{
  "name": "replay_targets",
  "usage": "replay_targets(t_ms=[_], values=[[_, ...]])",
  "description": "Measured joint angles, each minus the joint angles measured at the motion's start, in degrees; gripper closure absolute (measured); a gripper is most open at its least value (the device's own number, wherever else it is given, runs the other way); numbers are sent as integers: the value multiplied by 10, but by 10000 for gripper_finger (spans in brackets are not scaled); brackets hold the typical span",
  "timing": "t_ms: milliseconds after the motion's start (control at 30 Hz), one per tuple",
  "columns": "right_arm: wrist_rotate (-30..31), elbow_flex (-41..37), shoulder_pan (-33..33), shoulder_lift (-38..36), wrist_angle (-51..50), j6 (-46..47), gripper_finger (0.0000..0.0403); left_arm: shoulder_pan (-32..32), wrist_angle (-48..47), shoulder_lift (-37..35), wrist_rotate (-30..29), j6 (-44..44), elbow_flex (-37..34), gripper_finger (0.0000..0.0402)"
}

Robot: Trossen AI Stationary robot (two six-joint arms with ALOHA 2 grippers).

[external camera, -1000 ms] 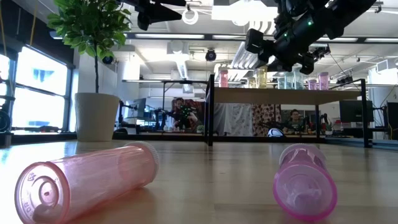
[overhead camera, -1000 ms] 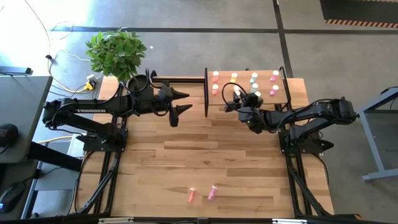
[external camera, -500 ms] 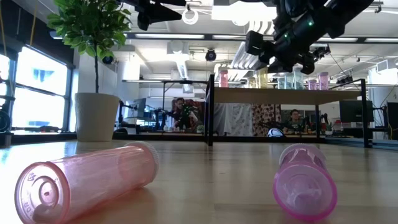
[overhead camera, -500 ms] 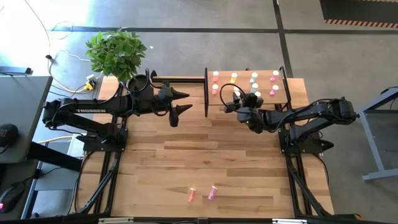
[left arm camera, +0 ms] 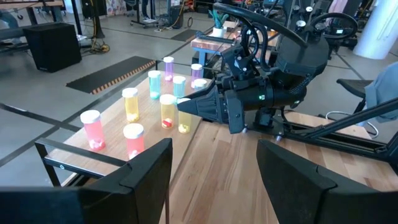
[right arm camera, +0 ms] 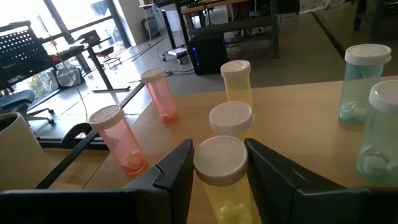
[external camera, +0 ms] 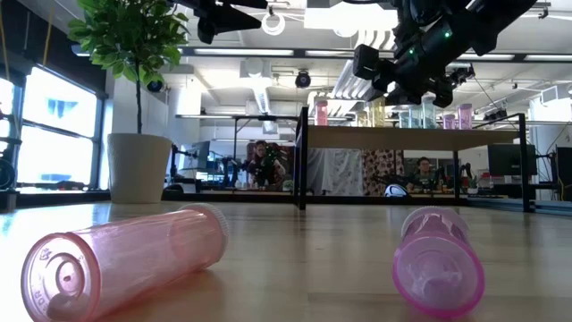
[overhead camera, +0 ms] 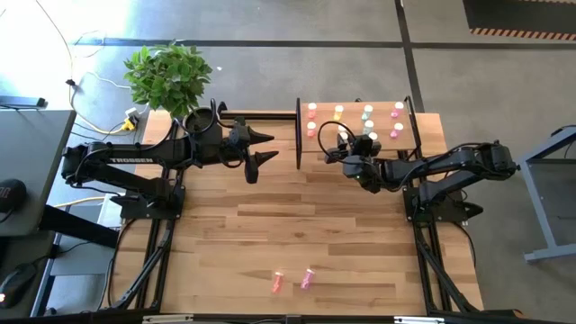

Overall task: Pick and place medicine bottles onto shelf by color
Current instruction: Put the yellow pill bottle on the shelf aligned with the other yellow pill bottles, then put the pink pill bottle on the shelf aligned with the other pink pill bottles

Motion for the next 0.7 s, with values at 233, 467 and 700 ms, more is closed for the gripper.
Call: replay_targets(t_ms=[233,467,700], values=[[-6,0,0,0,-1,0,226,0,0,0,0,0,0,179],[-6,0,0,-6,3,10,215,0,0,0,0,0,0,179],[-7,0,0,-36,-3,10,214,0,0,0,0,0,0,179]])
